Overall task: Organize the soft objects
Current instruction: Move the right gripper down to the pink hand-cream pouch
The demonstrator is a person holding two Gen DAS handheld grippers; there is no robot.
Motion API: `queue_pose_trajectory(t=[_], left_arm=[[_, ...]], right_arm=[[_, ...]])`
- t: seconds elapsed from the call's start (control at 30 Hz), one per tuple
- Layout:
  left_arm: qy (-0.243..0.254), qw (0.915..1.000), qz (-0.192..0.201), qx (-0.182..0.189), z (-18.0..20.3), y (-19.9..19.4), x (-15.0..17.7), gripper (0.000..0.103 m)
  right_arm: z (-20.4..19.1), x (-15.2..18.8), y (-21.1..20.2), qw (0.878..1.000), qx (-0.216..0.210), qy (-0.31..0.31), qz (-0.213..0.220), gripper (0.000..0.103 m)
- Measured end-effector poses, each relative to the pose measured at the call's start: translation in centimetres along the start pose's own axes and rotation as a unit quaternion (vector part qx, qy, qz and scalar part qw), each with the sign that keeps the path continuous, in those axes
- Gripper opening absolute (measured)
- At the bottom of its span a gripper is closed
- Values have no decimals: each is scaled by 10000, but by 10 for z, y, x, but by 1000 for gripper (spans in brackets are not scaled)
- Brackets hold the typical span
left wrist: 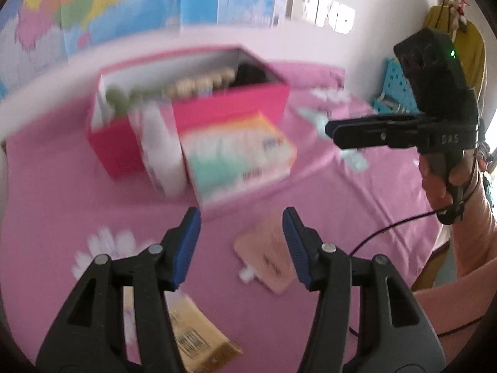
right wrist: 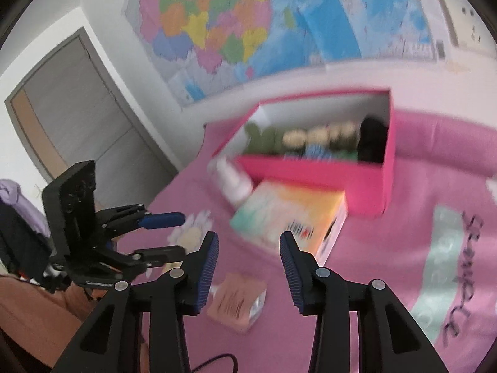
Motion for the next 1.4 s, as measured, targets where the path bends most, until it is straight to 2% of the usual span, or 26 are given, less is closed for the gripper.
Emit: queue_pose_trajectory(t=[0.17,0.4,0.6,0.7,1.13,1.2,1.3,1.4], left_arm=[[-293,9985,-452,92,2,20,36,57],[-508,9954,-788,193,10,36,59,56],[-483,9951,-848,169,15,40,62,55],[-465,9946,-911,161,18,42,65,51],[-491,9944,-919,199,21,44,67,50],[-501,9943,-913,217,20,45,66,50],[-592,9935,-908,334,20,44,66,50],[-641,9932,-916,330,19,43,66,47]], right_arm=[[2,31,19,9993,6,162,-339,42],[5,61,44,9974,86,292,-654,42],[8,75,56,9963,162,370,-753,42],[9,78,62,9961,156,417,-758,42],[5,83,78,9956,166,475,-794,42],[7,84,79,9954,203,465,-811,36],[8,84,79,9956,249,417,-803,23],[8,84,78,9956,287,376,-805,20]])
Point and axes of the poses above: each gripper's, at about its wrist camera, not at the fingertips, and y roughly the way its jaws point, z to its right, x to its underside, the point moved 10 cm from there along y, roughly the way its jaws point, and after that the axes turned 4 degrees about -x, right-handed, at the moved point
